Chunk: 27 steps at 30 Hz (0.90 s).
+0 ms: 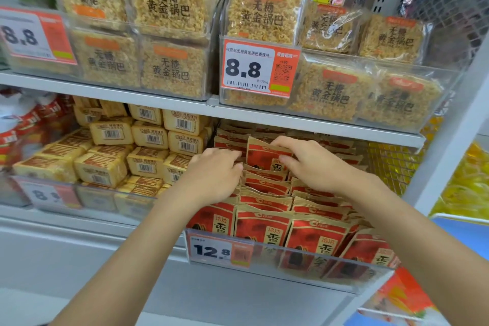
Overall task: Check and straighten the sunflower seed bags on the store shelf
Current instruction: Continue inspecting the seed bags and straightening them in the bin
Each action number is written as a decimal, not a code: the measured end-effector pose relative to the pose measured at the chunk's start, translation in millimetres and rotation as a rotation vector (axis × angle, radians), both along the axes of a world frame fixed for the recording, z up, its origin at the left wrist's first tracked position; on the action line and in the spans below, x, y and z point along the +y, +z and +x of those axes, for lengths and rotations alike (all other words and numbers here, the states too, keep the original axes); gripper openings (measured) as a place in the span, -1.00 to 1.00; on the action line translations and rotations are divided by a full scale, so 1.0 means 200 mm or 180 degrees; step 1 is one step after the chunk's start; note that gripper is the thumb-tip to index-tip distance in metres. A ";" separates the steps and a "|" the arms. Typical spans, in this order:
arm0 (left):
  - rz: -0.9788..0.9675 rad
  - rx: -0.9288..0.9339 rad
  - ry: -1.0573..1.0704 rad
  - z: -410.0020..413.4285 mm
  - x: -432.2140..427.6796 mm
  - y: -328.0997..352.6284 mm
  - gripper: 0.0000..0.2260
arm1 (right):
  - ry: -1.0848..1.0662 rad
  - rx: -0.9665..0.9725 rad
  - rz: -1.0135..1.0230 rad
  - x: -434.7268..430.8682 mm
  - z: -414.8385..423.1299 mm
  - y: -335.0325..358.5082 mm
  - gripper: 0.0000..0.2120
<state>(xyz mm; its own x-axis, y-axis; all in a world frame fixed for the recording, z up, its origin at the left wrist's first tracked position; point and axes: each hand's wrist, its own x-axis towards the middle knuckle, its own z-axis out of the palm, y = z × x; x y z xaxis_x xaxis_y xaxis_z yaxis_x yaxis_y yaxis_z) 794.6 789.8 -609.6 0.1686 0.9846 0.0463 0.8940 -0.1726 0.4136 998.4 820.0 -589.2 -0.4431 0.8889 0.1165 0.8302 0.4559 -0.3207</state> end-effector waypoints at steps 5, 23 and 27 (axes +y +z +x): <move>0.0052 0.0009 -0.0028 0.01 -0.01 0.00 -0.58 | -0.0079 -0.0377 -0.0327 0.04 -0.05 0.01 -0.72; -0.0192 0.0343 -0.0065 0.01 0.10 0.01 -0.59 | -0.0058 -0.1109 -0.0976 0.13 -0.08 -0.04 -0.54; -0.0243 0.0252 -0.0080 -0.02 0.11 0.02 -0.60 | -0.0154 -0.0668 -0.0872 0.14 -0.07 0.04 -0.66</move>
<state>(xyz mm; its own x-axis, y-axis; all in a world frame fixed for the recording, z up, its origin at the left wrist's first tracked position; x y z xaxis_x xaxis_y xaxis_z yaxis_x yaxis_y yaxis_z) 791.4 811.9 -604.7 0.1936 0.9801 -0.0432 0.9201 -0.1661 0.3548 983.7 848.1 -581.6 -0.3886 0.8951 -0.2186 0.9096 0.3349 -0.2458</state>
